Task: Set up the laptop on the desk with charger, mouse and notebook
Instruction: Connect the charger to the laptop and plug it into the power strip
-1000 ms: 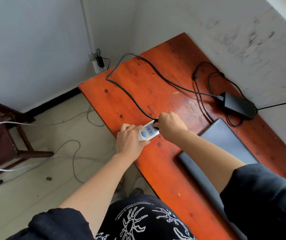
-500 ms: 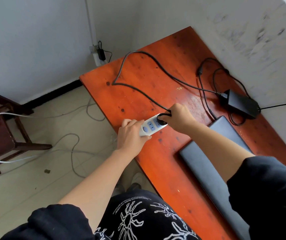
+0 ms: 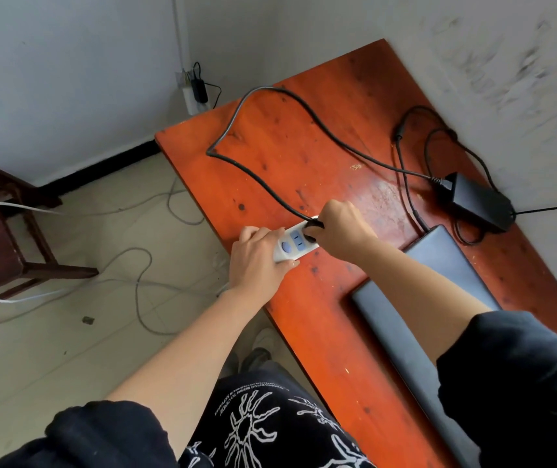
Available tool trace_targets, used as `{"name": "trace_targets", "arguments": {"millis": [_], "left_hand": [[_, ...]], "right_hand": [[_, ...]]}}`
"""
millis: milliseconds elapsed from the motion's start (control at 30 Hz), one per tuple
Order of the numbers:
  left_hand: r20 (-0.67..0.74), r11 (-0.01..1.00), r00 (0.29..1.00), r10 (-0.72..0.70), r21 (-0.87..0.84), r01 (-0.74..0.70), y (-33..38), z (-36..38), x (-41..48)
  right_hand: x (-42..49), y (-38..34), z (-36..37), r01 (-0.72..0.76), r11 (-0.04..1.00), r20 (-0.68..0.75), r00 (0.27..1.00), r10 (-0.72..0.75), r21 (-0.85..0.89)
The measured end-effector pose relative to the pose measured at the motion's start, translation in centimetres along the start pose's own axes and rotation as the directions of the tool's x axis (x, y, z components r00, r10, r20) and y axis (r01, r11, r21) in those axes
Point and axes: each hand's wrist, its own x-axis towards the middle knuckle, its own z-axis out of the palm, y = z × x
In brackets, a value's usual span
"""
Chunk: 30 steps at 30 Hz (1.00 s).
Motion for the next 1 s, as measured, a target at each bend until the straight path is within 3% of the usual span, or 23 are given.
{"name": "trace_targets", "arguments": {"millis": [500, 667, 867, 1000], "left_hand": [[0.082, 0.994, 0.996, -0.038, 0.102, 0.029, 0.4, -0.5, -0.2], [0.146, 0.990, 0.988, -0.049, 0.139, 0.028, 0.7, -1.7, -0.6], [0.031, 0.987, 0.989, -0.145, 0.070, 0.143, -0.3, -3.7, -3.3], [-0.014, 0.952, 0.958, -0.287, 0.108, 0.287, -1.8, -5.7, -6.9]], "right_hand": [[-1.4, -0.6, 0.8, -0.033, 0.999, -0.062, 0.998, 0.033, -0.007], [-3.1, 0.3, 1.8, -0.033, 0.984, -0.137, 0.989, 0.058, 0.173], [-6.5, 0.9, 4.1, -0.137, 0.919, -0.167, 0.963, 0.211, 0.369], [-7.9, -1.4, 5.6, 0.044, 0.963, -0.085, 0.996, -0.022, 0.267]]}}
